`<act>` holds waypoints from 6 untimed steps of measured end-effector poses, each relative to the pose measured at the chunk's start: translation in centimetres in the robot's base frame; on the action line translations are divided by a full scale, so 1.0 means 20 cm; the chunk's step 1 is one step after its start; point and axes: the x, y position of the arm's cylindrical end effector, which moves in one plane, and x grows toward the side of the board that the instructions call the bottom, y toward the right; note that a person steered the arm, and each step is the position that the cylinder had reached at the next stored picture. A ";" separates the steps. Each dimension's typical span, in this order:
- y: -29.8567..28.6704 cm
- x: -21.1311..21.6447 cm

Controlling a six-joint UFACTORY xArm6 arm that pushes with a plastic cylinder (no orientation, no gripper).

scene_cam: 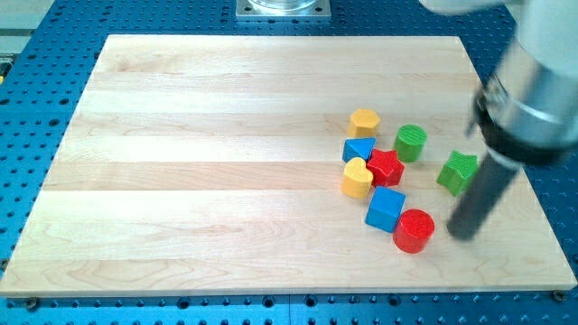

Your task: Slide the cube and heart to the top left side of the triangle

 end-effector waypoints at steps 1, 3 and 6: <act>-0.17 0.14; -0.45 -0.19; -0.68 -0.48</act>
